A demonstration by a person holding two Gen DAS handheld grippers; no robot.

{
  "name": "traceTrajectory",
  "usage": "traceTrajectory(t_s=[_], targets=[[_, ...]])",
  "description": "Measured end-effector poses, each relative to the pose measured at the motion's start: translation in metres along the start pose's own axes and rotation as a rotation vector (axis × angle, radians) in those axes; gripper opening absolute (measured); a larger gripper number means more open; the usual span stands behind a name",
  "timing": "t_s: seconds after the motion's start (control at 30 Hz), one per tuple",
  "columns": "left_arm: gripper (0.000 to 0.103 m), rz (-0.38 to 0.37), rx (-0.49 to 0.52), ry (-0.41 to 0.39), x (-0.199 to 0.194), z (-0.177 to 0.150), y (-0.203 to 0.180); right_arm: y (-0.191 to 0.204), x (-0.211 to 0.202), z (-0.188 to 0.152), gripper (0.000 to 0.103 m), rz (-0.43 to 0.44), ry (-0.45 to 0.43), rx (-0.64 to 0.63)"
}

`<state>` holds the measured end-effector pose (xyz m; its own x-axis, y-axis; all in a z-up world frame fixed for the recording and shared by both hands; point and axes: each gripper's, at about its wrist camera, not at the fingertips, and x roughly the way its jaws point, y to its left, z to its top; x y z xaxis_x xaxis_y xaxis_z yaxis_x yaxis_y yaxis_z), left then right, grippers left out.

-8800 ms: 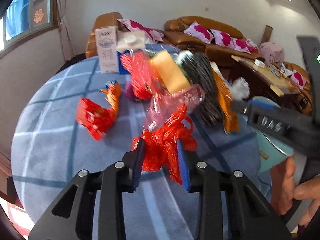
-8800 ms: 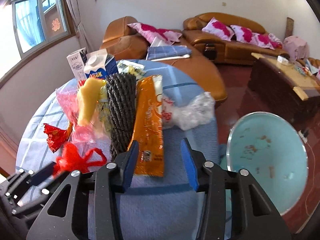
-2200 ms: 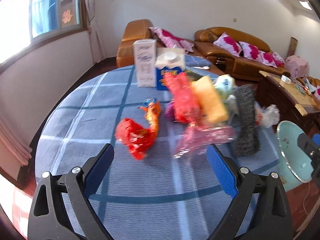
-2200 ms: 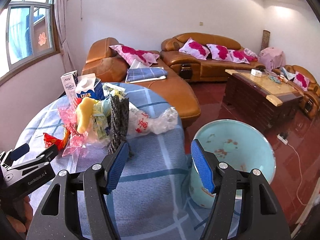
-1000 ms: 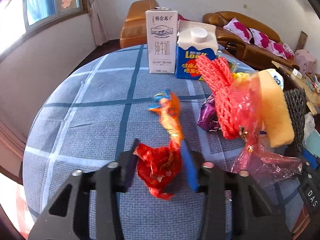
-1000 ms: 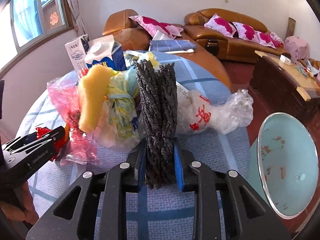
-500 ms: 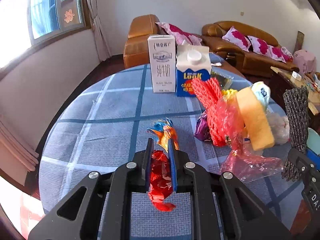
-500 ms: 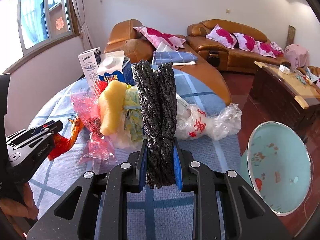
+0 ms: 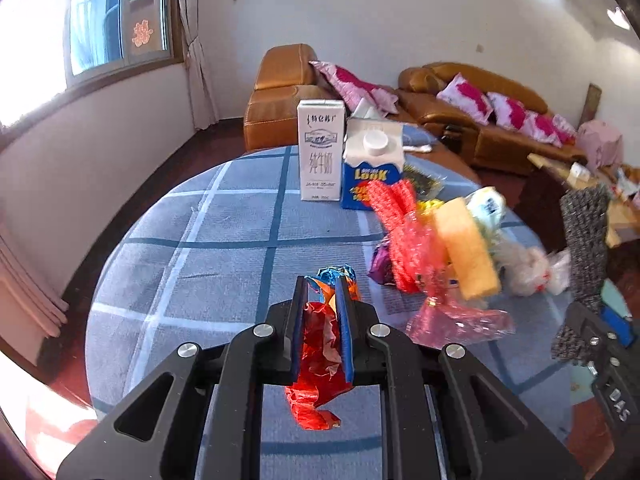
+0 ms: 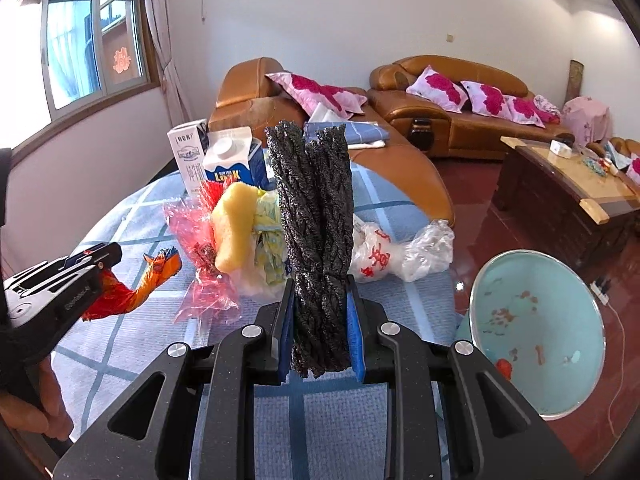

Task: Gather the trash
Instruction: 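Lift and carry the wrapper and black net toward the bucket with both tools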

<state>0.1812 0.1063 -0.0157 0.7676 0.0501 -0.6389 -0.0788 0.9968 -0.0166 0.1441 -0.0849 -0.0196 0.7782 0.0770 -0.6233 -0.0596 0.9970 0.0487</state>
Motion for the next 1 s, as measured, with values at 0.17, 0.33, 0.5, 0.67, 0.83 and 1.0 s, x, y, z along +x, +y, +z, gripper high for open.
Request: traceTrajectory(t_s=[0.17,0.33,0.5,0.67,0.83,1.0], targets=[[0.014,-0.059,-0.05,-0.04,-0.027,-0.006,0.012,-0.001,-0.016,-0.002,0.024,-0.006,-0.031,-0.001],[0.014,-0.051,-0.058,-0.056,-0.041,-0.013,0.019,-0.002,-0.027,-0.003,0.024,-0.006,-0.049,0.005],[0.014,-0.044,-0.063,-0.067,-0.051,-0.015,0.019,-0.004,-0.037,-0.008,0.024,-0.005,-0.064,0.004],[0.014,-0.052,-0.05,-0.111,-0.07,-0.014,0.008,-0.01,-0.048,-0.011,0.024,-0.002,-0.08,0.017],[0.014,-0.077,-0.012,-0.137,-0.083,-0.016,-0.012,-0.02,-0.06,-0.016,0.024,-0.01,-0.092,0.029],[0.014,-0.109,0.037,-0.163,-0.096,-0.015,-0.036,-0.032,-0.071,-0.021,0.024,-0.022,-0.106,0.048]])
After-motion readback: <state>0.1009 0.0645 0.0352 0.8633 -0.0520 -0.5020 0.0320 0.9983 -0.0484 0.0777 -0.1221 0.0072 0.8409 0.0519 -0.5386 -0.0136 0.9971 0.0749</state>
